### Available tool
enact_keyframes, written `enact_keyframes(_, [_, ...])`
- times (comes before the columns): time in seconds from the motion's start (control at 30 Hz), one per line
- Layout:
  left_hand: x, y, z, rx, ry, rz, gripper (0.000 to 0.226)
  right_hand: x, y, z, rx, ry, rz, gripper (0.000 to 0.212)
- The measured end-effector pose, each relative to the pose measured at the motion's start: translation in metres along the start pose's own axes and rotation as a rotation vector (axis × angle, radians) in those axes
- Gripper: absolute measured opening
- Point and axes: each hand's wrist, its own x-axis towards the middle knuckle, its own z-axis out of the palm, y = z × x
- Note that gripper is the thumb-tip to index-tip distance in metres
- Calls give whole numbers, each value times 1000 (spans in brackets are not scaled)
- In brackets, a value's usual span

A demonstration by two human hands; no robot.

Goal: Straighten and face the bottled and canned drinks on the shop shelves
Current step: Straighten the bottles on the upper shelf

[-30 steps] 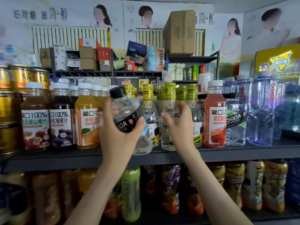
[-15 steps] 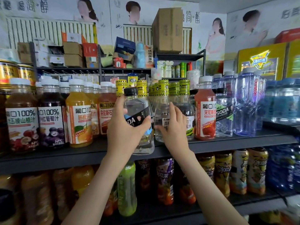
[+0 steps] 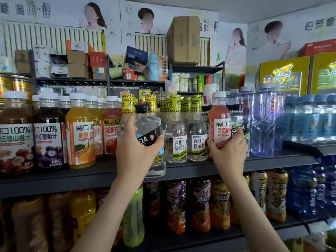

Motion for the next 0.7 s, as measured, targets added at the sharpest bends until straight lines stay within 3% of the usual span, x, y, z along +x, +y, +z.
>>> enact_keyframes(0.23, [-2, 8, 5, 8, 12, -14, 84, 13, 13, -2, 10, -161, 45, 67])
enact_keyframes(0.57, [-5, 15, -2, 7, -11, -22, 83, 6, 10, -8, 90, -119, 119, 65])
enact_keyframes(0.7, [-4, 12, -11, 20, -1, -13, 83, -6, -5, -22, 153, -121, 78, 56])
